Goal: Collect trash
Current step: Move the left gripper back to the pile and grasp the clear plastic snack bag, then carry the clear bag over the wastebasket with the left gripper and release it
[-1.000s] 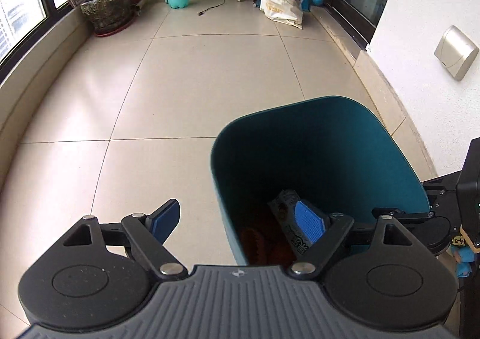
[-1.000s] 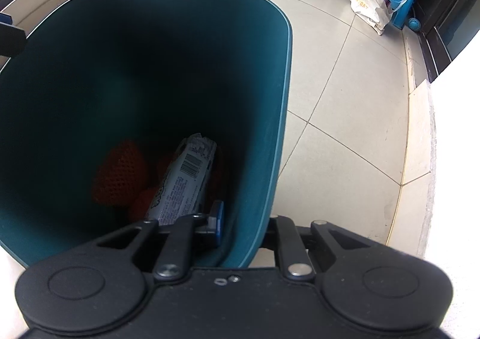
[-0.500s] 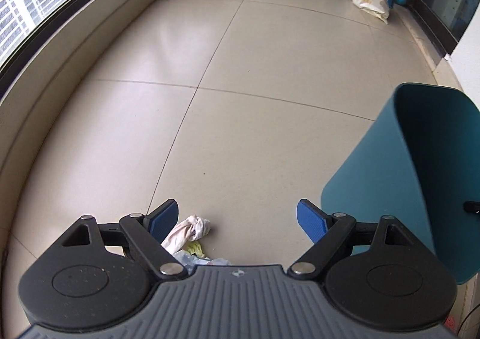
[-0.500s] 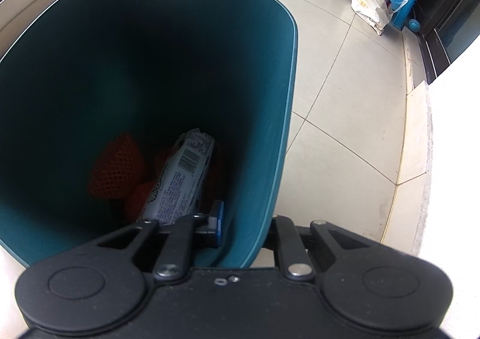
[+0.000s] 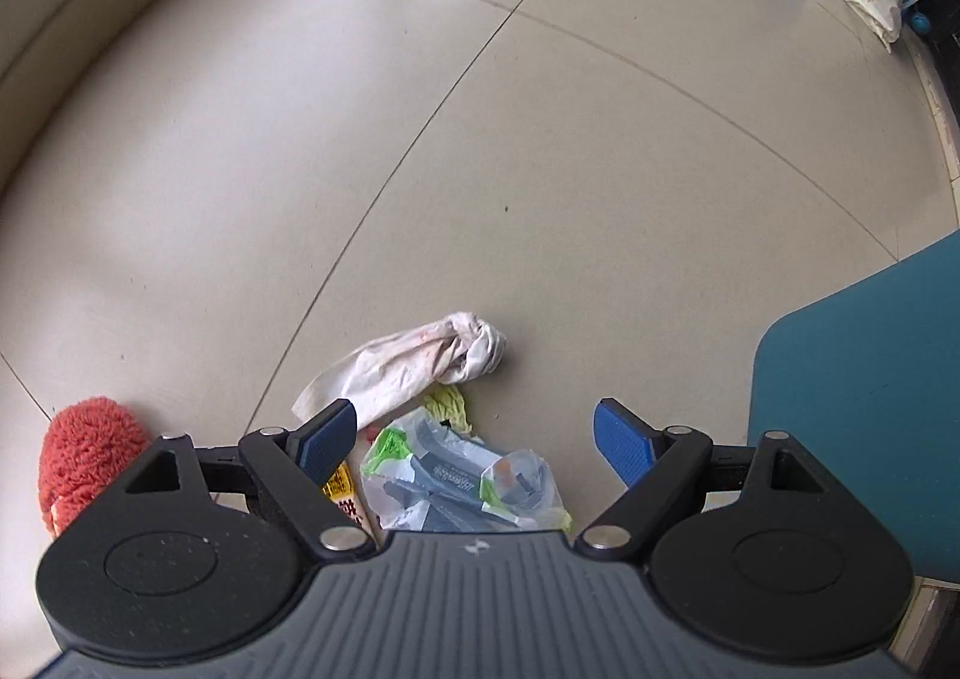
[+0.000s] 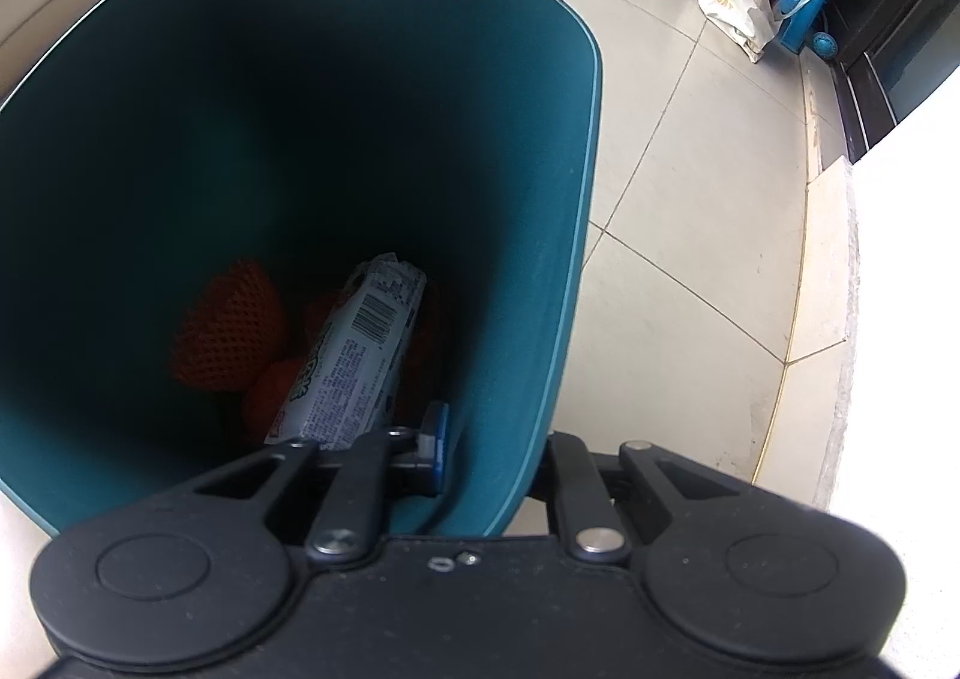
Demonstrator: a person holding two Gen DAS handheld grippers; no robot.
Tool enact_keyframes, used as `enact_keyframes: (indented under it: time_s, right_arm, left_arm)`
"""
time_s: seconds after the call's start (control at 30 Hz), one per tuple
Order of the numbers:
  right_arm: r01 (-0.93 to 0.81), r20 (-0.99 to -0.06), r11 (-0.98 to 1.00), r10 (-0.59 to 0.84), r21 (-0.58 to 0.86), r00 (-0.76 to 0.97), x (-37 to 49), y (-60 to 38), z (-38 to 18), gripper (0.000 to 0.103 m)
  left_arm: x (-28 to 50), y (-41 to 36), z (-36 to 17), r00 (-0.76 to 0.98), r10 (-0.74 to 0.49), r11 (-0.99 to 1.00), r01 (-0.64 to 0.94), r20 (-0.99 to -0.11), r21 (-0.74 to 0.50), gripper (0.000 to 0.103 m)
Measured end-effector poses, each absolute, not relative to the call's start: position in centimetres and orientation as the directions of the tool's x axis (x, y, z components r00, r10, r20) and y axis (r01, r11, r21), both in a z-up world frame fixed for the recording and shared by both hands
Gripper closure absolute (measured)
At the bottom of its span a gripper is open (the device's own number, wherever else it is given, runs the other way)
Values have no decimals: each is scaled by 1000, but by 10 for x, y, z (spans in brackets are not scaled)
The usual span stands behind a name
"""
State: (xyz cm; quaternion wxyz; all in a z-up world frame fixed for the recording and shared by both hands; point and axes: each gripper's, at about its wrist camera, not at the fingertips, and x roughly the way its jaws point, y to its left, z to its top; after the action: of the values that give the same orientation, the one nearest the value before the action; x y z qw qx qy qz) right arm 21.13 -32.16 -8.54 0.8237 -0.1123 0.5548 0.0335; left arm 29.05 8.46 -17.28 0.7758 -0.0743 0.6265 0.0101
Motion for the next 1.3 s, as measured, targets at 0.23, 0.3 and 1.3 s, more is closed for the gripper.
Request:
enact_keyframes:
  time_s: [0.23,0.3,1.3]
  right_arm:
    - [-180,-920,973,-64,-143,386,210,-322,-87,90]
    - [-181,-920,973,-63,-143,386,209,-323,-88,90]
    - [-187,-919,973,-52,-135,391,200,-331,-86,88]
  left_arm:
    - [275,82,-235,76,-78,991,-106,-994,-86,16]
    - [278,80,-247,71,-45,993,-109,-996,-52,16]
    - [270,59,-174,173,55,997,37,-983,62,99]
